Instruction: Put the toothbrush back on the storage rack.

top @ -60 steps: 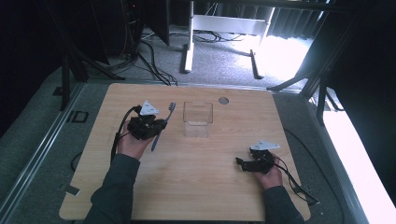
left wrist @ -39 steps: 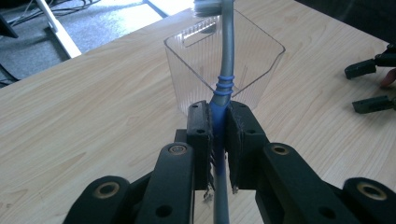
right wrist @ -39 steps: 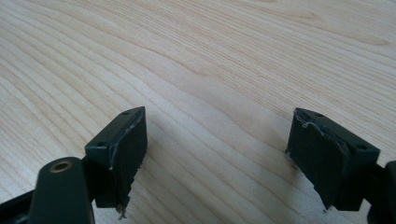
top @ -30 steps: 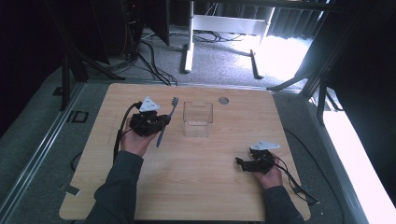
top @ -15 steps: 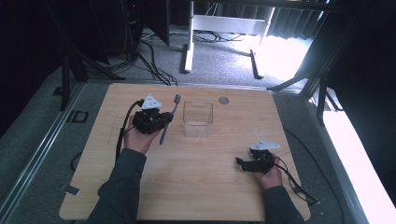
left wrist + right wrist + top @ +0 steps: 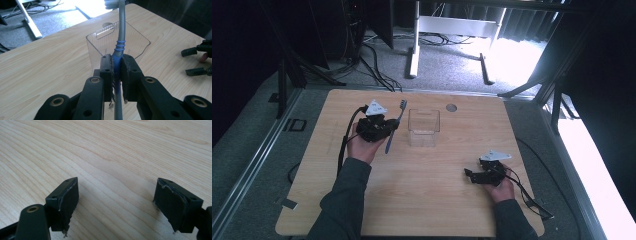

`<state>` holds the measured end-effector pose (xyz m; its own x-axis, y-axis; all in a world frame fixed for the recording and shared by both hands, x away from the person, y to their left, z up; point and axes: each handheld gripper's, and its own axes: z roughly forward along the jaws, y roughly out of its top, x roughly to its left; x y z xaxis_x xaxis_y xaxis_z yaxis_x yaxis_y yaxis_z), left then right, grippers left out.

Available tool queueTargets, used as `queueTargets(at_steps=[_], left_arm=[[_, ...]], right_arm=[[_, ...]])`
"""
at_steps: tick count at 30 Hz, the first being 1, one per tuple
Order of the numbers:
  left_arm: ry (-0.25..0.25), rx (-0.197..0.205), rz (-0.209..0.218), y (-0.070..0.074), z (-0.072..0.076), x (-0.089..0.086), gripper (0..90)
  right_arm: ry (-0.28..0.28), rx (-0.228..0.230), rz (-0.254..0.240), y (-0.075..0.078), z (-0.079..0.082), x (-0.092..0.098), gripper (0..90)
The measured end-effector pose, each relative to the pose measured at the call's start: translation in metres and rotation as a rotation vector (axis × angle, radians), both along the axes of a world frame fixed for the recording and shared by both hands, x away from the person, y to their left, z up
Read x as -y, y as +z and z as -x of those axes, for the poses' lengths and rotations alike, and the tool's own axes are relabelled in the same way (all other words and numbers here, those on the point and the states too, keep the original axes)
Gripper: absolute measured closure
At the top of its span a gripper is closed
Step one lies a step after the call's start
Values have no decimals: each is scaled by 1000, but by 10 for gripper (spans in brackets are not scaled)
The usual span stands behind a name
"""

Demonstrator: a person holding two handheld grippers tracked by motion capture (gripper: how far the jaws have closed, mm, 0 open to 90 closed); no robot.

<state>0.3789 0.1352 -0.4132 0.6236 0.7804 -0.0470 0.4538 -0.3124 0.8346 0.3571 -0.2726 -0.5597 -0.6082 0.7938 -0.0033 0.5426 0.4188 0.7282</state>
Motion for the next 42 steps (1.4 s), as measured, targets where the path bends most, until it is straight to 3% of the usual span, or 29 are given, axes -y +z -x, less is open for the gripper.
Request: queueTargets(at_steps=[22, 33, 42], left_arm=[[25, 21, 50, 1, -8, 7, 804], [43, 25, 106, 0, -12, 7, 804], [58, 56, 138, 0, -14, 11, 804]], right_arm=[[0, 0, 1, 0, 0, 0, 196], [1, 0, 1, 0, 0, 0, 196], [0, 0, 0, 0, 0, 0, 196]])
